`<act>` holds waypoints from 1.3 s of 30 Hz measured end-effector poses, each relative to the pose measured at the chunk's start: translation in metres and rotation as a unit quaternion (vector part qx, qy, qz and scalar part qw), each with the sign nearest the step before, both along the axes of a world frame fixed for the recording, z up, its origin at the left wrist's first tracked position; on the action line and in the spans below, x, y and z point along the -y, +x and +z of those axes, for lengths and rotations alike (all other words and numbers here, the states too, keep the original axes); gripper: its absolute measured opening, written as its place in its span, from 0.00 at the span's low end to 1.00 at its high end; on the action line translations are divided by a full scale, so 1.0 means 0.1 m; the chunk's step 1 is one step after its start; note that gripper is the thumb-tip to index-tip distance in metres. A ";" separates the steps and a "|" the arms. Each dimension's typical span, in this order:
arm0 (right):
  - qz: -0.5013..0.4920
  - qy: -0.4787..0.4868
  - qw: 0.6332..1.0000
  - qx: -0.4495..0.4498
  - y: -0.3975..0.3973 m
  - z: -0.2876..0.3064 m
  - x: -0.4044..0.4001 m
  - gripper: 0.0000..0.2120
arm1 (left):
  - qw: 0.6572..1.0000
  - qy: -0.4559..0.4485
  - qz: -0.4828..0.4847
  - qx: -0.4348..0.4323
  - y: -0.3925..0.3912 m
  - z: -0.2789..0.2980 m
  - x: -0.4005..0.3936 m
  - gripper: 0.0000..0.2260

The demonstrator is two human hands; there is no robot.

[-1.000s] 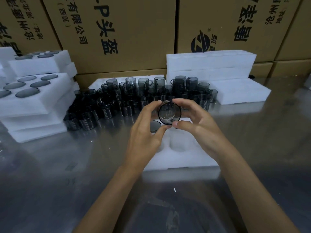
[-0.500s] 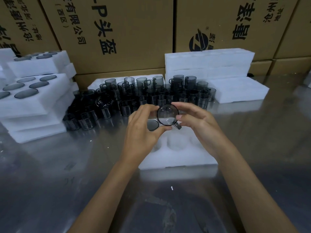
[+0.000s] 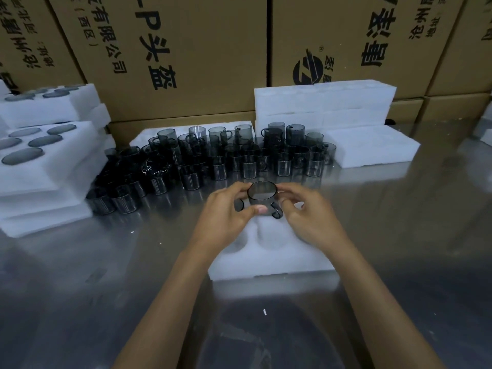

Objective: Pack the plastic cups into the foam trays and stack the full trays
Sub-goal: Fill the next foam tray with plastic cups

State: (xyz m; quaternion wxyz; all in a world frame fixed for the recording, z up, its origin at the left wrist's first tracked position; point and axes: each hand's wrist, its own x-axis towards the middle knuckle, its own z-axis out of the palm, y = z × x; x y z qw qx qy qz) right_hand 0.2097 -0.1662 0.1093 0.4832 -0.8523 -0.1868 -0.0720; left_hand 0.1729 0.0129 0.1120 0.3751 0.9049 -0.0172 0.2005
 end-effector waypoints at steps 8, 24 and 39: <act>0.040 -0.087 0.995 0.025 -0.06 0.02 0.06 0.30 | 0.993 0.103 0.036 0.037 0.00 -0.08 -0.01 0.27; -0.030 -0.115 0.990 0.077 0.00 -0.01 0.01 0.29 | 0.994 0.095 0.011 0.046 -0.01 -0.08 -0.06 0.15; -0.058 -0.121 0.990 0.035 0.05 -0.04 -0.02 0.28 | 0.998 0.054 0.009 0.015 0.02 -0.08 -0.08 0.13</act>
